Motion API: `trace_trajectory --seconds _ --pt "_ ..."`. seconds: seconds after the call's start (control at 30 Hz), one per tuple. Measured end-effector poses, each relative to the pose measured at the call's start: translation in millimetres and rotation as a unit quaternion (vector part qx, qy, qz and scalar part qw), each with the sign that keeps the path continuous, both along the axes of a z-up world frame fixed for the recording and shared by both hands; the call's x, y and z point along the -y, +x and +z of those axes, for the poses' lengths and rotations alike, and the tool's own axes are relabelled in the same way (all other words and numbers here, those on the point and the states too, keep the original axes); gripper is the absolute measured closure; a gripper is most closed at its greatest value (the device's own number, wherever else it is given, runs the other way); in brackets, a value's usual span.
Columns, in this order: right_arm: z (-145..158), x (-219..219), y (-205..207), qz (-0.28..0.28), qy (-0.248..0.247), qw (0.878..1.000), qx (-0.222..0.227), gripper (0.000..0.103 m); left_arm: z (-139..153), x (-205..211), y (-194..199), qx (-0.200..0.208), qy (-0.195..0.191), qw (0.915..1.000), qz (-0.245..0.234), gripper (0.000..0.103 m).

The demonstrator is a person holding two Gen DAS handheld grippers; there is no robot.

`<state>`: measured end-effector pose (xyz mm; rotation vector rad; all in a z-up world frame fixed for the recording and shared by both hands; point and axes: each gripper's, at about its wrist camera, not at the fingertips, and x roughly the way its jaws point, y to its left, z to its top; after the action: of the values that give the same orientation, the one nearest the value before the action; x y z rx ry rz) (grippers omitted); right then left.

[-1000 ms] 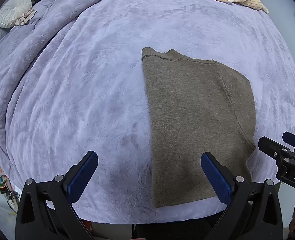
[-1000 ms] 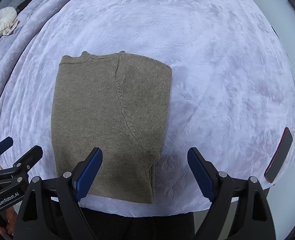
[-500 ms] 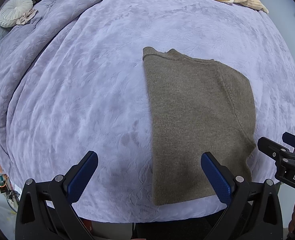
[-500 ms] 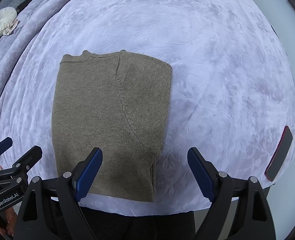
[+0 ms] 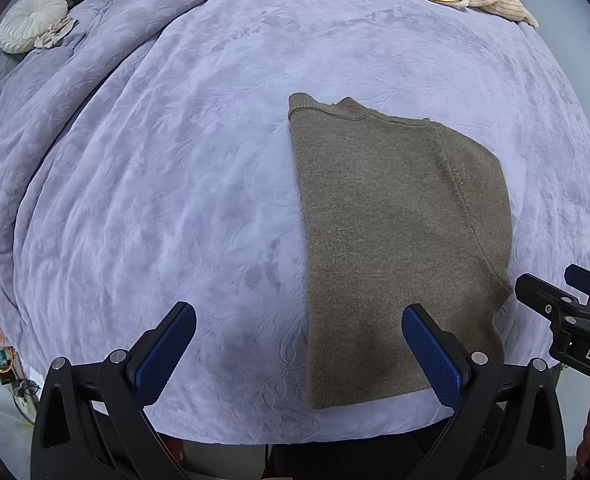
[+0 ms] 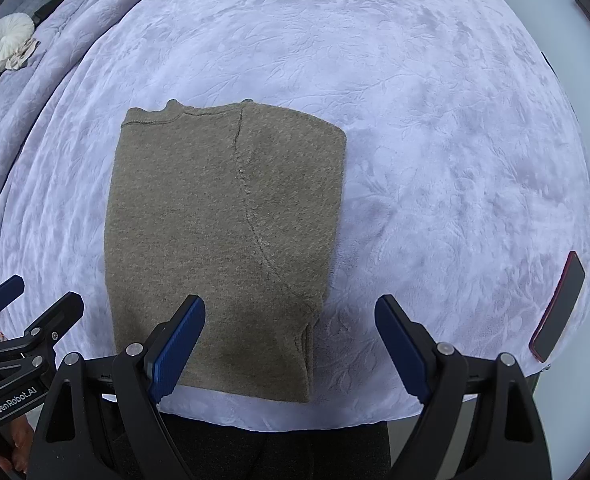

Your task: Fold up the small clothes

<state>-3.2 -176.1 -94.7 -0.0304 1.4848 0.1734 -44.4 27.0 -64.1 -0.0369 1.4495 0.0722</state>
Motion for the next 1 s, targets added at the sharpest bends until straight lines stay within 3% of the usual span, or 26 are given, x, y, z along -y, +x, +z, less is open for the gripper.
trace_trajectory --seconds 1.0 --pt "-1.1 0.0 -1.1 -0.002 0.000 1.000 -0.002 0.014 0.2 -1.7 -2.7 -0.002 0.005 1.0000 0.005 0.000"
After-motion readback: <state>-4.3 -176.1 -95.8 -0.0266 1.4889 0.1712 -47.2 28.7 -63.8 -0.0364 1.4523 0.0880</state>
